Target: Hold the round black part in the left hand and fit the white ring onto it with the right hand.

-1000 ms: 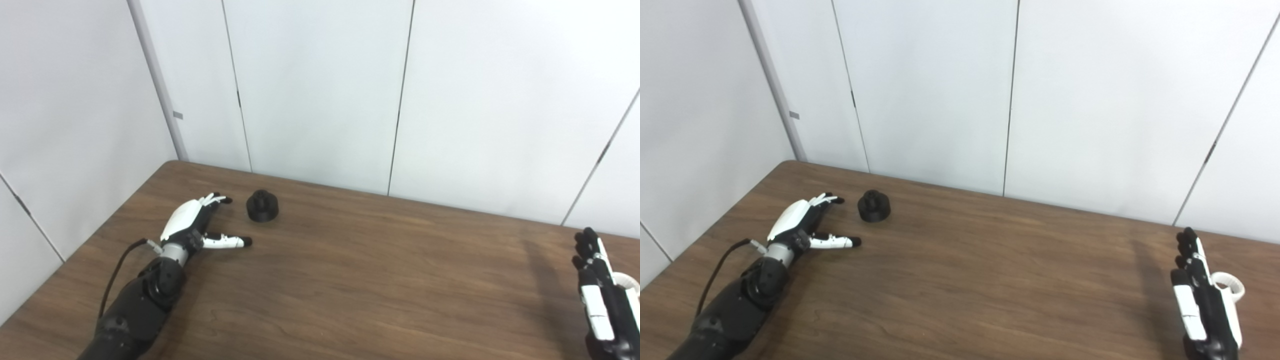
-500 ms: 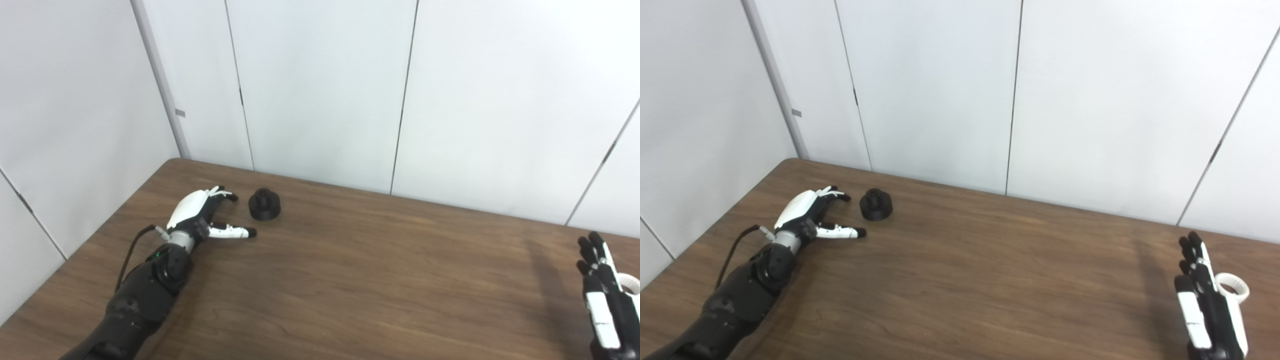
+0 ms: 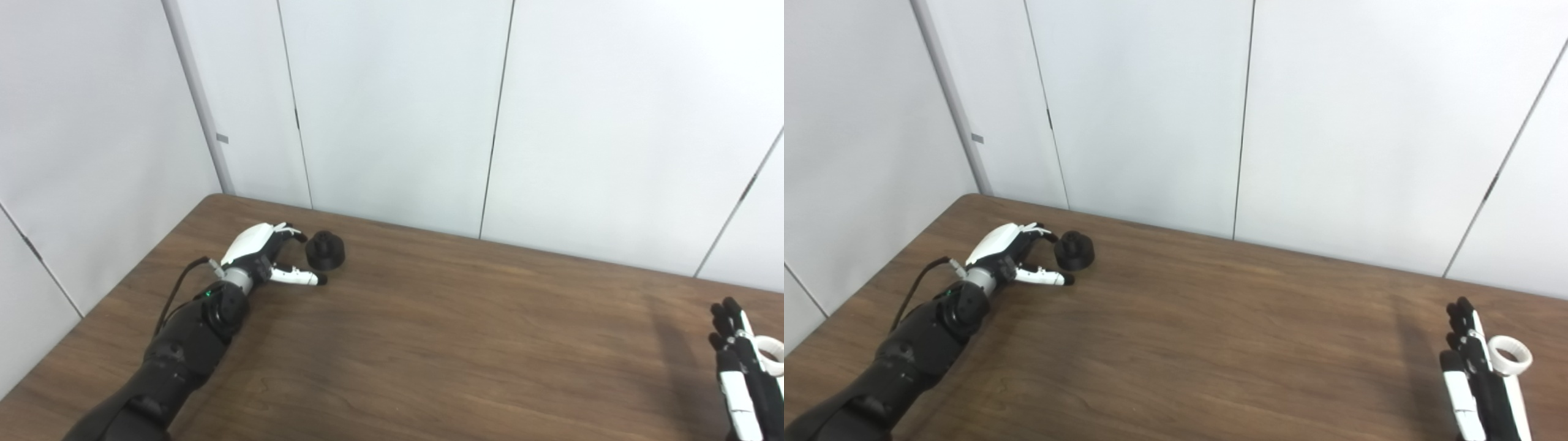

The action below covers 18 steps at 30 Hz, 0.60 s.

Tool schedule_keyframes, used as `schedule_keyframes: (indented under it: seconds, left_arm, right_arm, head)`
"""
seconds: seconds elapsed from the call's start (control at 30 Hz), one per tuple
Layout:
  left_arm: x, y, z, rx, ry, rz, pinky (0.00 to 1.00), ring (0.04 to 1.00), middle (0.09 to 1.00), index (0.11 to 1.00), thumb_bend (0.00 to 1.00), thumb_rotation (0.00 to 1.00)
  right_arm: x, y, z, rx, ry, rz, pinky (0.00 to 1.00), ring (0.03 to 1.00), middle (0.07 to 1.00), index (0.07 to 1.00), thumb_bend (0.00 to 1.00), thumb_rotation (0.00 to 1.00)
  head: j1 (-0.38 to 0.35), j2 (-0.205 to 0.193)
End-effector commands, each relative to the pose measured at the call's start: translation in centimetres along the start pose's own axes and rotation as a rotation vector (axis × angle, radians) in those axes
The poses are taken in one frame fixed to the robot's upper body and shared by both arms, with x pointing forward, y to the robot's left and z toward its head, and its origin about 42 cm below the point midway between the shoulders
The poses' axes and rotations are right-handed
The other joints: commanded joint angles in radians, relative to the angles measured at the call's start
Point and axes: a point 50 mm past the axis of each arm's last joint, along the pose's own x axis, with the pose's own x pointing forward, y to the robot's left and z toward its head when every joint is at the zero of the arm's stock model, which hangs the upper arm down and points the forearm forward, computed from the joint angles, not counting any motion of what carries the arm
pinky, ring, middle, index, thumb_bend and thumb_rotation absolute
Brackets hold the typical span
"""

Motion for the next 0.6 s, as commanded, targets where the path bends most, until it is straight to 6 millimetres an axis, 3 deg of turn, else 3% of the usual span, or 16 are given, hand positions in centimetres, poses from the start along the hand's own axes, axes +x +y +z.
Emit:
schedule_keyframes:
  seconds: [0.0, 0.57]
  left_arm:
    - [0.96, 1.91, 0.88, 0.032, -0.04, 0.017, 1.0, 1.0, 0.966, 0.793, 1.0, 0.45]
    - [1.65, 1.33, 0.66, 0.038, -0.058, -0.003, 1.0, 1.0, 0.962, 0.774, 1.0, 0.41]
  right_arm:
    - [-2.85, 1.05, -2.13, 0.035, 0.094, -0.016, 1.0, 1.0, 0.971, 0.999, 0.54, 0.9]
    - [-3.14, 1.31, -1.96, 0.021, 0.091, -0.012, 1.0, 1.0, 0.97, 0.996, 0.57, 0.91]
  head:
    - [-0.001, 0.002]
    - [-0.009, 0.007]
